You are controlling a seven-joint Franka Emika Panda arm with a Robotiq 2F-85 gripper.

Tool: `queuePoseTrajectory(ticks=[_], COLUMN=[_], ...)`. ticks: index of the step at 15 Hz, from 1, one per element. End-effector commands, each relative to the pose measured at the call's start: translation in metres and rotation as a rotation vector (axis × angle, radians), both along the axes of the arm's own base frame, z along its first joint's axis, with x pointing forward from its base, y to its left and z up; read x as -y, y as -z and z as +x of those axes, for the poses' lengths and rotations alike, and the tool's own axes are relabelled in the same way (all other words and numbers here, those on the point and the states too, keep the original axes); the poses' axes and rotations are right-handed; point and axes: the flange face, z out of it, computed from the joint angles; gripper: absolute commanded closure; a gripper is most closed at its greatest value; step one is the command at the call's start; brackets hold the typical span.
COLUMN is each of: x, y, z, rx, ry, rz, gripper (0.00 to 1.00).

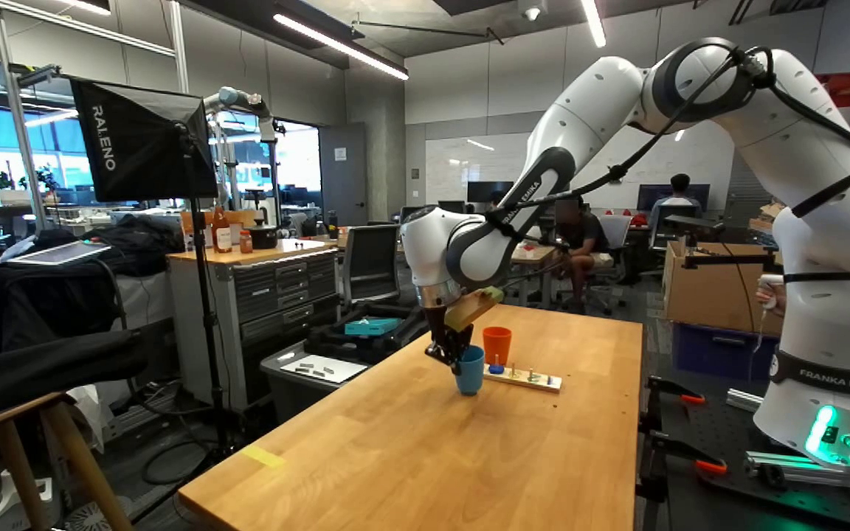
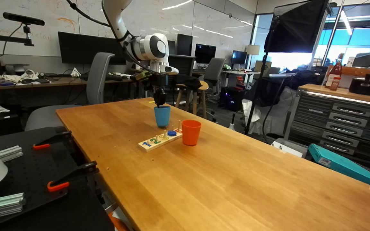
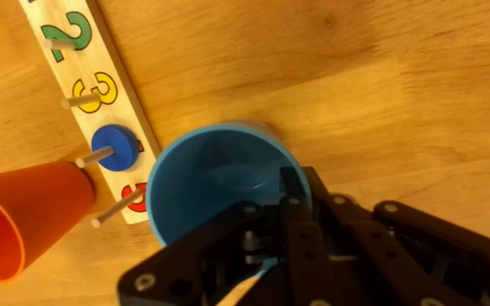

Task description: Put the blue cup in the orange cup

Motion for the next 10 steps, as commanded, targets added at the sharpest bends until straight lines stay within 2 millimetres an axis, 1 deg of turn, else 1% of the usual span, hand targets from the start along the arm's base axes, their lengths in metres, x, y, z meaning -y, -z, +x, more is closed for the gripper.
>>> queuePoseTrajectory(ticks=[1, 3, 6, 8, 10], x=[0.007, 0.016, 0.038, 0.055, 0.076], y=[-0.036, -0.056, -0.086, -0.101, -0.11], z=[0.026, 0.041, 0.062, 0.071, 0.075], rx=[0.041, 0.069, 0.096, 0.094, 0.081], ry=[0.036, 0.057, 0.108, 0.142, 0.175], rz=[-0.003, -0.016, -0.037, -0.069, -0.099], gripper=[0.94, 0.94, 0.94, 0.94, 0.94])
